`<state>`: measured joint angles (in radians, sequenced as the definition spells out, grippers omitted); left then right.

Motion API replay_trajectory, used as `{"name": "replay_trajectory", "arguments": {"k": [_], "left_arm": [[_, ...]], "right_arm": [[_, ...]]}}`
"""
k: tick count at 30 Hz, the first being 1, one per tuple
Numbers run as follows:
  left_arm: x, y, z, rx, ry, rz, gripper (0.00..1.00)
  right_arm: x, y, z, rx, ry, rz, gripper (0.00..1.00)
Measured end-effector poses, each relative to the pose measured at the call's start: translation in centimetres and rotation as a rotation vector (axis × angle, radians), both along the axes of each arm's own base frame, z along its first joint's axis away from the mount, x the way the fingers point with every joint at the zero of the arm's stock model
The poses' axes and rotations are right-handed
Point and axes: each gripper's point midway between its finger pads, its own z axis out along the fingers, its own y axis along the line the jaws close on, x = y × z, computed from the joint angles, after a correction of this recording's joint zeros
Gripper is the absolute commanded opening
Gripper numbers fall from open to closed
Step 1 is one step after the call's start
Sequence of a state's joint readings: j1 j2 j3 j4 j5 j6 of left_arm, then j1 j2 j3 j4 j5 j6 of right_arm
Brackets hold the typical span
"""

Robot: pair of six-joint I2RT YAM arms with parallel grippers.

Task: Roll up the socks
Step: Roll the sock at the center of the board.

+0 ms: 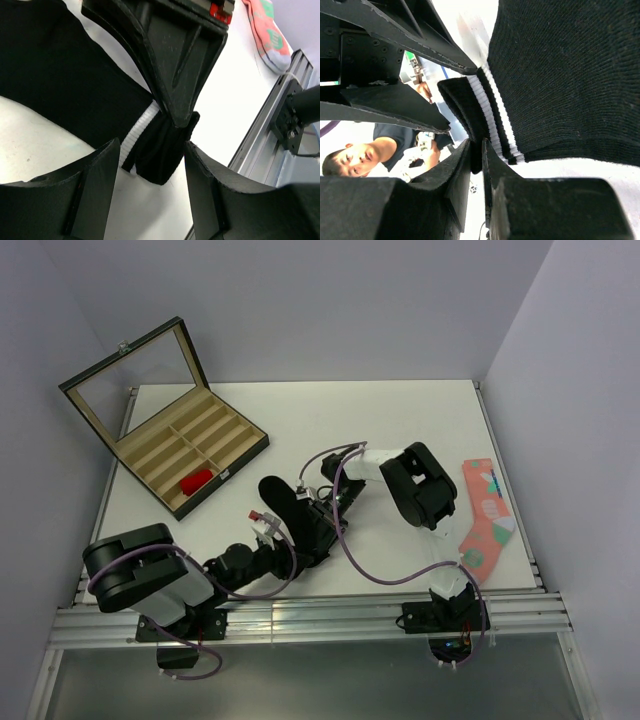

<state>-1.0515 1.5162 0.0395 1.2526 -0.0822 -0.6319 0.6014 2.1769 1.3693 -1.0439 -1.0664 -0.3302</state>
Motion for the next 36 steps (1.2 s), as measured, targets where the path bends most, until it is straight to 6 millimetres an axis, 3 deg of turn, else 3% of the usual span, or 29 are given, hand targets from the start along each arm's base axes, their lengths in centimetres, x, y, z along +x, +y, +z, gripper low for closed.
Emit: {"name": "replay_trajectory", "arguments": {"k": [12, 19, 36], "left_arm": [[-1.0, 0.0, -1.7, 0.048, 0.026, -0.045, 0.58], [-0.9, -0.1, -1.6, 0.043, 0.022, -0.045, 0.58], [-0.9, 0.0, -1.6, 0.056, 0.013, -0.041, 0.44]], "right_arm": [[0.3, 0.0, 0.1, 0.001, -0.003, -0.007, 0.19], [0.3, 0.0, 0.0, 0.0, -0.005, -0.006, 0.19], [0.3, -0.1, 0.0, -0.004, -0.005, -0.007, 0.18]]}}
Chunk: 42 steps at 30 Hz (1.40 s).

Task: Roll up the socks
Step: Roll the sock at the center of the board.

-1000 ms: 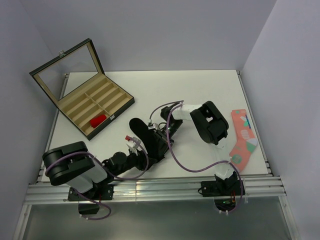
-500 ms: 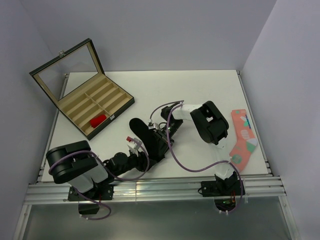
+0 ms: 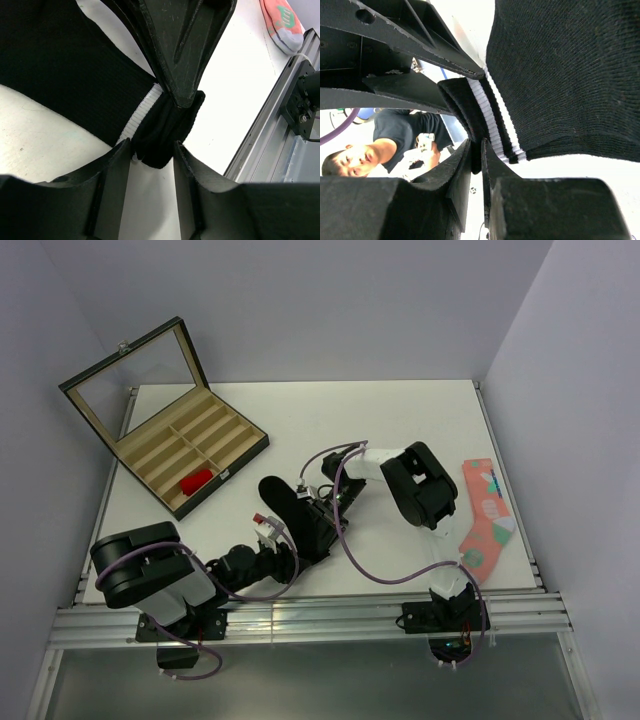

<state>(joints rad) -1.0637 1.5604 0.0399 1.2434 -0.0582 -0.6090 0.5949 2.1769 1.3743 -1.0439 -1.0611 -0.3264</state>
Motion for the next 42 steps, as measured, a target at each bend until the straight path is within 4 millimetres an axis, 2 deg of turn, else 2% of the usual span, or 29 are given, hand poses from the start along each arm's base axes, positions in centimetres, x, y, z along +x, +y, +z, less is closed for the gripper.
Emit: {"name": "replay_trajectory", "arguments": {"k": [11, 18, 22, 26, 32, 42], "left_arm": [[0.0, 0.0, -0.1, 0.007, -0.002, -0.001, 0.22], [0.1, -0.2, -0.3, 0.016, 0.015, 0.001, 0.0], [0.1, -0.3, -0.1, 0.01, 0.032, 0.006, 0.0], [0.0, -0.7, 0.4, 0.008, 0.059, 0.006, 0.0], [-0.1, -1.5, 0.1, 0.03, 0.135, -0.009, 0.0], [0.2, 0.1, -0.7, -0.007, 0.305, 0.004, 0.0]], "right_arm": [[0.0, 0.0, -0.1, -0.011, 0.0, -0.004, 0.18], [0.0, -0.3, -0.5, -0.028, -0.005, -0.003, 0.18], [-0.1, -0.5, -0.9, -0.044, -0.012, -0.007, 0.19], [0.0, -0.7, -1.1, -0.06, -0.028, -0.013, 0.24], [0.5, -1.0, -1.0, -0.083, -0.109, -0.033, 0.38], [4.0, -0.9, 2.9, -0.025, -0.412, -0.121, 0.4]]}}
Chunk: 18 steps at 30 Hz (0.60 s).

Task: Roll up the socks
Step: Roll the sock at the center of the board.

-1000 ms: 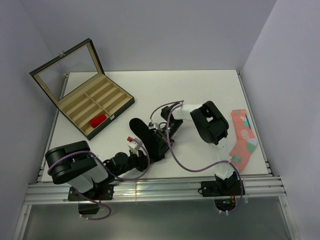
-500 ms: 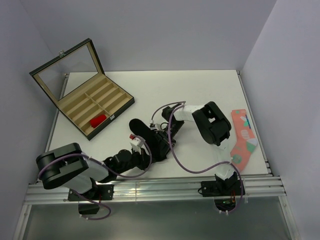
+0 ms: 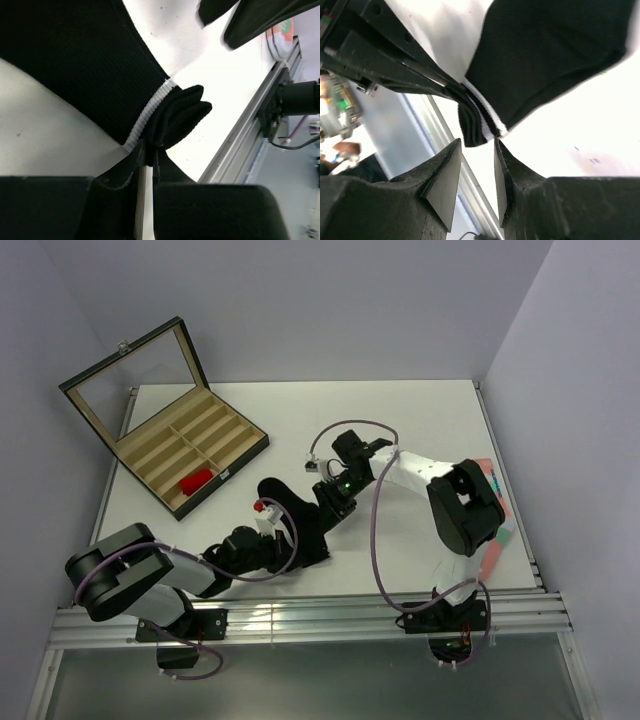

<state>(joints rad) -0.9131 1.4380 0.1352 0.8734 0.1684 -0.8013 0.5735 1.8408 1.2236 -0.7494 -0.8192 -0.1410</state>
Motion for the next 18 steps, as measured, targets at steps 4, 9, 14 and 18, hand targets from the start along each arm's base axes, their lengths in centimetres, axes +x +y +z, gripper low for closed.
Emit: {"name": "replay_trajectory", "arguments": {"k": [4, 9, 14, 18], "left_arm": [[0.1, 0.2, 0.0, -0.018, 0.07, -0.001, 0.0], [0.5, 0.1, -0.1, -0.023, 0.165, -0.006, 0.0], [0.8, 0.0, 0.1, -0.002, 0.253, -0.022, 0.0], [1.0, 0.8, -0.1, 0.008, 0.345, -0.012, 0.0]], "right_arm": [[0.8, -0.7, 1.2, 0.006, -0.107, -0.013, 0.36], [0.8, -1.7, 2.8, 0.041, -0.272, 0.01, 0.34], [-0.1, -2.0, 2.3, 0.045, -0.402, 0.088, 0.4], [-2.4, -0.9, 0.6, 0.03, -0.469, 0.206, 0.4]]}}
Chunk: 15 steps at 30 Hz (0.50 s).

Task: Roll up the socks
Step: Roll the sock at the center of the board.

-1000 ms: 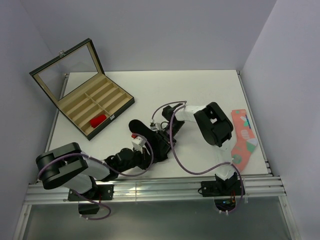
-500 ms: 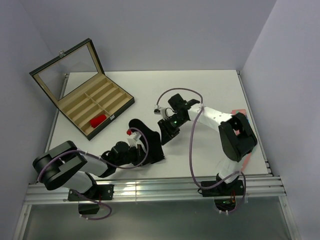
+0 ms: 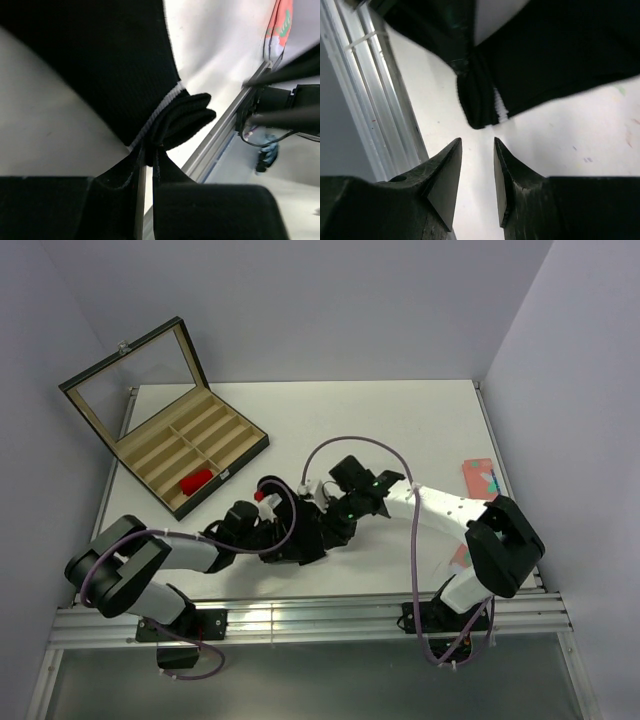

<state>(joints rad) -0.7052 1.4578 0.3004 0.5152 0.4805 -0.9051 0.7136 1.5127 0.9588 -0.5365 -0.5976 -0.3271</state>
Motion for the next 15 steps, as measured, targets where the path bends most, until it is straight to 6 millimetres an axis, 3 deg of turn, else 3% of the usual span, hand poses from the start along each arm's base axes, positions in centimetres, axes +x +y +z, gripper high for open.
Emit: {"name": "replay_trajectory", "arguments": {"k": [4, 15], "left_arm": [[-0.1, 1.1, -0.2, -0.002, 0.09, 0.016, 0.0], [-0.6, 1.4, 0.0, -0.001, 0.222, -0.012, 0.0]], "right_arm": [[-1.8, 1.4, -0.6, -0.004, -0.047, 0.095, 0.4], [-2.2, 3.4, -1.6, -0.006, -0.19, 0.181, 0.44]]}}
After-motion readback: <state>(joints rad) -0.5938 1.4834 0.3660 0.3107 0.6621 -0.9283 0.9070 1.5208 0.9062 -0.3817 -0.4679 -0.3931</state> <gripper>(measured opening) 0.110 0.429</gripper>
